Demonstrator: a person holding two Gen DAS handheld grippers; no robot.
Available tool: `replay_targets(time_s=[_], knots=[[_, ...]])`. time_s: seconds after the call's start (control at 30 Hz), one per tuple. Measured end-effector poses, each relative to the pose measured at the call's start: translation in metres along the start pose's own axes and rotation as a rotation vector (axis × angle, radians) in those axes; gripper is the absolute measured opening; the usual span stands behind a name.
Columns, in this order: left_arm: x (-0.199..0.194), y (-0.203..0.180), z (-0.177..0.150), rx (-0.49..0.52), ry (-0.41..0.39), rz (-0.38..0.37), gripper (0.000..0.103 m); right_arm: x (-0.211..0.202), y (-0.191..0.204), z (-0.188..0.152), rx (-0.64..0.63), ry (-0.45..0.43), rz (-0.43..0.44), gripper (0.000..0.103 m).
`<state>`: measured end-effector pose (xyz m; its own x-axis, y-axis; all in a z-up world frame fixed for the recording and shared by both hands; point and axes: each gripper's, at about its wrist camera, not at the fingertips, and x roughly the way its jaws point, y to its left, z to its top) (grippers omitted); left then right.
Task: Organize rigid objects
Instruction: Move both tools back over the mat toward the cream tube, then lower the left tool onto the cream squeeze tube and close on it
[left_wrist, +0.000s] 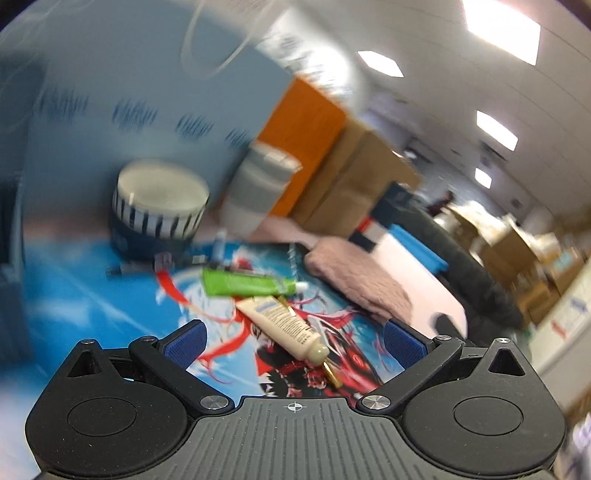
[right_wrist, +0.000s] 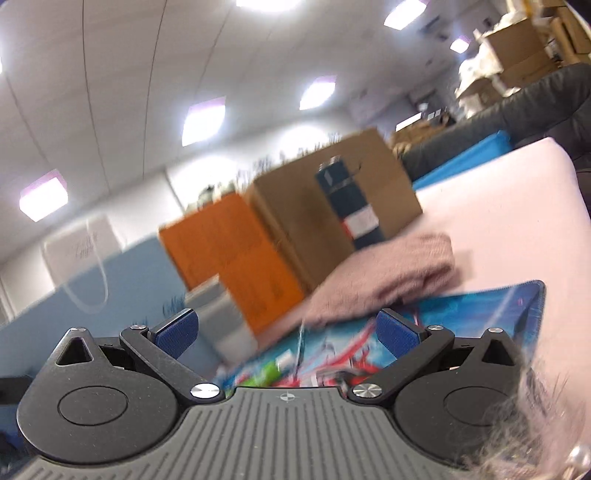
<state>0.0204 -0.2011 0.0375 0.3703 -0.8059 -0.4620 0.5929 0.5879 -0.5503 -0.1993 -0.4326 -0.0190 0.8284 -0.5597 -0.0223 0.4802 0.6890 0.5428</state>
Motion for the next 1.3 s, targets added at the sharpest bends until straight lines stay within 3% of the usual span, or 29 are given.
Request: replay_targets(time_s=[0.1,0.27,0.43,0.6,0.7,0.8,1.03,1.2,1.3], knots=[[0.039,-0.005,-0.002,-0.041,0.035,0.059,0.103,0.000,-0.009,-0.007,0.061,-0.077,-0.017,0.103],[0.100,-0.024,-0.010,0.046,0.044,0.228,0.102,0.000,-0.025,-0.004,0.149,-0.092,-0.063,0.103],[0.142,-0.042,-0.018,0.155,0.087,0.282,0.101,0.000,-0.034,-0.004,0.203,-0.072,-0.082,0.103],[0.155,-0.053,-0.031,0.325,0.115,0.325,0.098,0.004,-0.033,-0.007,0.195,-0.034,-0.073,0.103],[0.156,-0.060,-0.037,0.442,0.142,0.332,0.093,0.005,-0.033,-0.007,0.202,-0.024,-0.070,0.103],[0.153,-0.059,-0.039,0.492,0.188,0.322,0.088,0.004,-0.033,-0.007,0.204,-0.025,-0.074,0.103],[0.131,-0.042,-0.040,0.520,0.214,0.316,0.088,0.007,-0.032,-0.008,0.193,-0.007,-0.077,0.103],[0.137,-0.040,-0.029,0.477,0.215,0.218,0.088,0.009,-0.028,-0.009,0.180,0.003,-0.089,0.103],[0.152,-0.045,-0.027,0.483,0.234,0.211,0.088,0.011,-0.028,-0.010,0.172,0.012,-0.096,0.103]])
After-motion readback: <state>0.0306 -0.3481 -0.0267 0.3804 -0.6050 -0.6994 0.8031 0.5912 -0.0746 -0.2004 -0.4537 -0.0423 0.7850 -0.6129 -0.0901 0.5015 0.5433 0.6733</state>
